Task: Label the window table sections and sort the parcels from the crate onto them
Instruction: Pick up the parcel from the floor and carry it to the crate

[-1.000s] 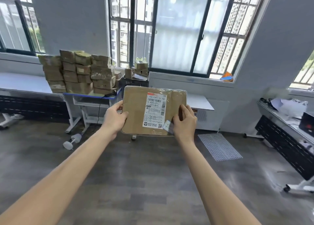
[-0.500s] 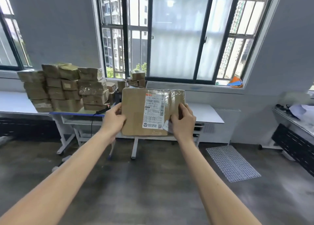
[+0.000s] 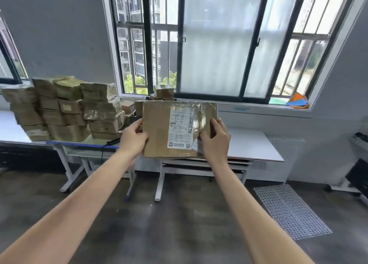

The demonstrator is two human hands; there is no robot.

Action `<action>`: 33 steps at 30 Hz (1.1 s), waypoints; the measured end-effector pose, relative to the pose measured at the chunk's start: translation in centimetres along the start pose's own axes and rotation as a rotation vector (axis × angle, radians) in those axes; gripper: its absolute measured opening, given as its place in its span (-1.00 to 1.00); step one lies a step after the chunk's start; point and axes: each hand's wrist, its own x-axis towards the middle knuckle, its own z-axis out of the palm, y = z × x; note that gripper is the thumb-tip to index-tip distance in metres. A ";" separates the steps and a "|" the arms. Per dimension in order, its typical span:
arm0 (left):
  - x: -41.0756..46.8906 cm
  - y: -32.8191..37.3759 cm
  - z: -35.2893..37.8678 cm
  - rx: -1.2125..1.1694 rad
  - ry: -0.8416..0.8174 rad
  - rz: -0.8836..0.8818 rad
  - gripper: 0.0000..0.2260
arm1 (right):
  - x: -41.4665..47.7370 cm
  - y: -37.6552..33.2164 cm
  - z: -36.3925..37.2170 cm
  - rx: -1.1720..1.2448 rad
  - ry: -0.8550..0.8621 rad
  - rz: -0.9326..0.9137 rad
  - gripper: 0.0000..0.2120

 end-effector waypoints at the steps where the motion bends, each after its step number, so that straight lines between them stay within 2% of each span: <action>1: 1.8 -0.6 0.2 -0.014 0.008 -0.007 -0.50 | 1.2 0.5 1.4 -0.011 -0.012 -0.005 -0.50; 11: 21.8 -3.4 0.4 -0.100 -0.001 -0.019 -0.56 | 14.9 2.1 15.9 -0.010 -0.011 -0.002 -0.48; 18: 32.8 -5.0 2.1 -0.059 -0.003 0.012 -0.60 | 23.5 4.0 22.4 -0.050 -0.017 -0.003 -0.49; 27: 45.5 -7.1 9.1 -0.026 0.045 -0.033 -0.58 | 36.3 10.7 29.0 -0.067 -0.057 0.010 -0.55; 33: 54.6 -8.1 13.4 0.019 0.083 -0.102 -0.63 | 46.2 14.4 33.2 -0.062 -0.115 0.002 -0.55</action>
